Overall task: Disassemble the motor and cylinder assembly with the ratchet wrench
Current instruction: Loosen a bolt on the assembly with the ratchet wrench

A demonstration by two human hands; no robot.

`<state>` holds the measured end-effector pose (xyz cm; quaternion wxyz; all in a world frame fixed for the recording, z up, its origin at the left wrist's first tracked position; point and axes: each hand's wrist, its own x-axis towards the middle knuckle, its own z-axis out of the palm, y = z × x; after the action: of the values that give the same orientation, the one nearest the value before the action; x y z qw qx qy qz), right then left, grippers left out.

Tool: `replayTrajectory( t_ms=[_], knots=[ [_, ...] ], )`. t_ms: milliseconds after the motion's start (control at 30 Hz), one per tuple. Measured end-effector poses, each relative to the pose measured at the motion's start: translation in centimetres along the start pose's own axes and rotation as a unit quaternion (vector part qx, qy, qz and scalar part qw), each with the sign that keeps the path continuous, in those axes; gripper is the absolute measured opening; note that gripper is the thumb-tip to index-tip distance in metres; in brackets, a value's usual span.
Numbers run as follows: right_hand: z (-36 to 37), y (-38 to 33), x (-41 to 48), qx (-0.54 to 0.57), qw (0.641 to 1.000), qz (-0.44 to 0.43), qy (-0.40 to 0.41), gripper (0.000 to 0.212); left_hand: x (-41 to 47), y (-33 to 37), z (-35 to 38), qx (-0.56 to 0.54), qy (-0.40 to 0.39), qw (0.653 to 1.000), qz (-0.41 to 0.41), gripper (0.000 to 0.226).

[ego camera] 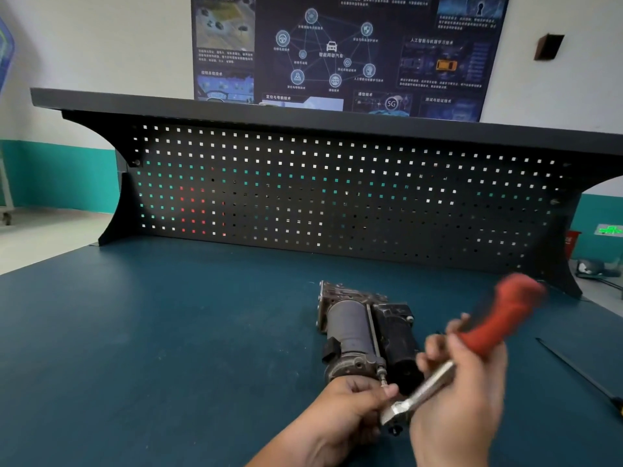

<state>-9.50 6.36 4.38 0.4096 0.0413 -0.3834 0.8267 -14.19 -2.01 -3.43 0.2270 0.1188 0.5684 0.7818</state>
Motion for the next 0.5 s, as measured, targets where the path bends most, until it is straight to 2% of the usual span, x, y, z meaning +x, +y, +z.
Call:
replayTrajectory(
  t_ms=[100,200,267,400,500],
  knots=[
    [-0.7,-0.7,1.6,0.070,0.987,0.110,0.093,0.026,-0.5,0.4,0.5,-0.014,0.017,1.000,-0.008,0.023],
    [-0.7,-0.7,1.8,0.067,0.985,0.131,0.090,0.024,-0.6,0.6,0.7,-0.017,0.027,0.999,-0.024,0.019],
    [-0.4,-0.6,1.1,0.057,0.992,0.104,0.046,0.028,-0.7,0.7,0.6,-0.012,0.034,0.999,-0.028,0.017],
    [0.1,-0.1,-0.5,-0.013,0.992,0.054,-0.109,0.042,-0.8,0.7,0.4,-0.007,0.015,1.000,-0.023,0.022],
    [-0.4,0.6,-1.3,-0.118,0.967,0.040,-0.220,0.009,-1.0,0.7,0.4,-0.014,0.006,1.000,-0.013,0.027]
  ],
)
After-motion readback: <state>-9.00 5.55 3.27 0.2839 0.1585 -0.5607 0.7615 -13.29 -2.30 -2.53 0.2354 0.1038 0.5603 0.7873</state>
